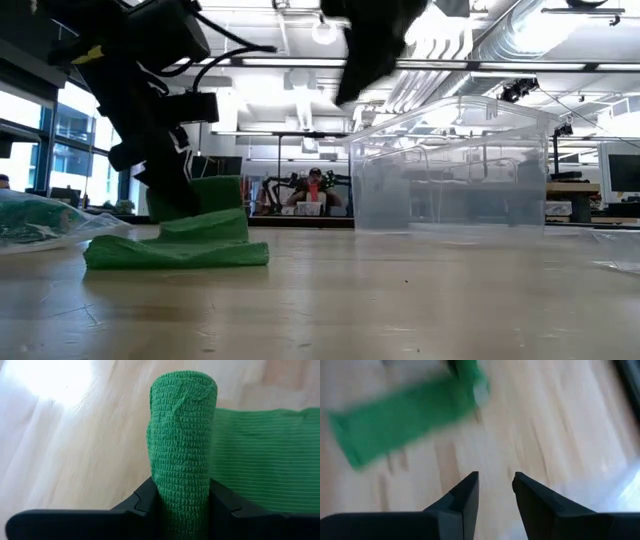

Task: Roll bandage
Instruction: Roll the green bandage

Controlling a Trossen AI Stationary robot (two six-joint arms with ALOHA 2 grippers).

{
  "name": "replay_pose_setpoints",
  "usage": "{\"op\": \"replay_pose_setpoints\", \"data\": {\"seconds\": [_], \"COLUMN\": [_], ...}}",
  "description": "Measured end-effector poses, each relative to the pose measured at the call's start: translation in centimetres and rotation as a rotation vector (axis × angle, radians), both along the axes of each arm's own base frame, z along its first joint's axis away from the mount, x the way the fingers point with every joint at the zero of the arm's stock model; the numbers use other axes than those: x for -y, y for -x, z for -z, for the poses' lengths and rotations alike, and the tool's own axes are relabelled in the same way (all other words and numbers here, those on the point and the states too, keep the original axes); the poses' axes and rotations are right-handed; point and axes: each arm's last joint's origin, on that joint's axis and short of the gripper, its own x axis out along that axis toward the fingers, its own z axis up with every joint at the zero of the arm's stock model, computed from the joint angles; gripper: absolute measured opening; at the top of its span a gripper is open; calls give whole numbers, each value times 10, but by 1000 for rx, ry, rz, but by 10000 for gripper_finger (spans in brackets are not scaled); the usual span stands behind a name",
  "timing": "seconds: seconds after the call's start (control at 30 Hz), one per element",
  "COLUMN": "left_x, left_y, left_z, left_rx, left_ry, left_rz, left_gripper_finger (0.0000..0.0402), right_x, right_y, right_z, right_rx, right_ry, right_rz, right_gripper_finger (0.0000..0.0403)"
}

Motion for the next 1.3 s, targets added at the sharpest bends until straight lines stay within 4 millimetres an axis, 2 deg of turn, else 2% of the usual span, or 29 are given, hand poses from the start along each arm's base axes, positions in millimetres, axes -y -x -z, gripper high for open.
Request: {"op": "replay_pose_setpoints", "data": {"seconds": [0.07,0.13,0.33,0.43,0.6,0.73,0.9,1.03,1.13,1.3], "left_x": [1,1,1,0,1,-4,-14,-25,-30,-33], "left_y": [-2,-3,-2,1,2,1,-1,-2,-1,4], "left_z": [-1,-2,-1,1,2,1,1,1,1,0], "left_rx": [15,19,-7,-35,-54,-38,-18,-6,-27,-63], "left_ry": [8,0,-12,-11,0,-14,79,102,108,120], "left_rz": [31,48,70,64,70,43,1,-59,-40,-27], "left_gripper_finger": [94,94,94,94,94,100,144,191,217,229], "right_x": [3,8,35,51,83,100,114,116,113,113], "right_y": [-10,-25,-69,-78,-90,-92,-90,-89,-88,-87], "right_z": [-6,-1,49,72,98,116,117,118,119,121], "right_rx": [101,165,273,270,329,327,321,317,298,265], "right_ry": [-9,-36,-145,-221,-322,-325,-316,-309,-313,-269], "right_rz": [-67,-144,-260,-261,-225,-247,-214,-204,-209,-173], "right_gripper_finger": [118,118,122,144,212,232,229,227,227,227]}}
